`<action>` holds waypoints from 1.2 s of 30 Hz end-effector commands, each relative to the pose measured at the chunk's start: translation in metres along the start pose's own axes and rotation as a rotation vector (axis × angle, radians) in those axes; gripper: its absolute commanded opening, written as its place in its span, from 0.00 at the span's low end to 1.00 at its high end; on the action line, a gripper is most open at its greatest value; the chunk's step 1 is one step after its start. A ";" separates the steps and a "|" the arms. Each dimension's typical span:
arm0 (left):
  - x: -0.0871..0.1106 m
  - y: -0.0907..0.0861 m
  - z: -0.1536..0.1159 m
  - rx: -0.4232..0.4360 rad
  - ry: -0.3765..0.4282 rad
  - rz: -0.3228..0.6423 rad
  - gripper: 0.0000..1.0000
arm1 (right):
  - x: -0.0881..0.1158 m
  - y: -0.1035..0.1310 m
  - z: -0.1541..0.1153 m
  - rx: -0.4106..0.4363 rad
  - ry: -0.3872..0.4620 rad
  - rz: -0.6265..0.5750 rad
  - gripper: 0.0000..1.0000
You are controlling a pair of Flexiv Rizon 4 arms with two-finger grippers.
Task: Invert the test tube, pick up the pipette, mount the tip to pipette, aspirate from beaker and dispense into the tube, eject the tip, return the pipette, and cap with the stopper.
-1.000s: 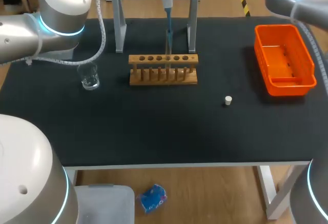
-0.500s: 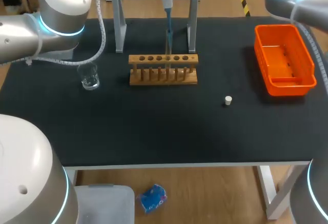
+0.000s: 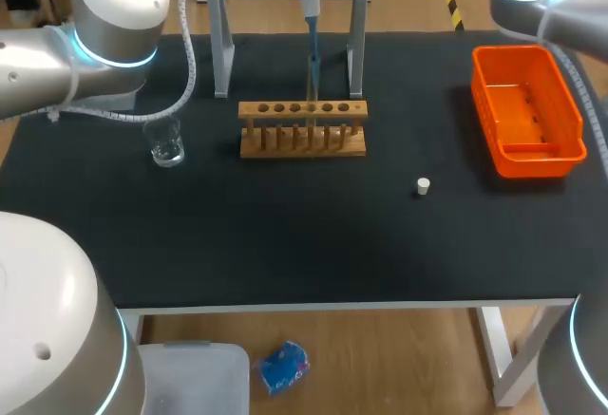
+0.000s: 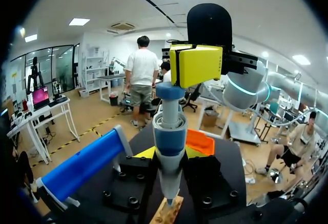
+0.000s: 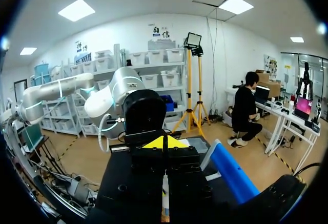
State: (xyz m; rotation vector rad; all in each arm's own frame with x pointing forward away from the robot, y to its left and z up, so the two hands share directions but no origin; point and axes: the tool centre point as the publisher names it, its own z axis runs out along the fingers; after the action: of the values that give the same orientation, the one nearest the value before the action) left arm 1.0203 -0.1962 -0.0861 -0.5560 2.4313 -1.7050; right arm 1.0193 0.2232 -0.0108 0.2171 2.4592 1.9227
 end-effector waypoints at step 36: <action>0.001 -0.001 0.000 0.009 -0.001 0.002 0.00 | -0.002 -0.023 0.005 -0.007 0.013 0.032 0.00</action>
State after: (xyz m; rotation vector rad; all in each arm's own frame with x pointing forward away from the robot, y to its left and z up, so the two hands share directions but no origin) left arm 1.0204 -0.1960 -0.0888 -0.5563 2.4312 -1.7047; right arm 1.0184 0.2221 -0.0297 0.2497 2.4699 1.9522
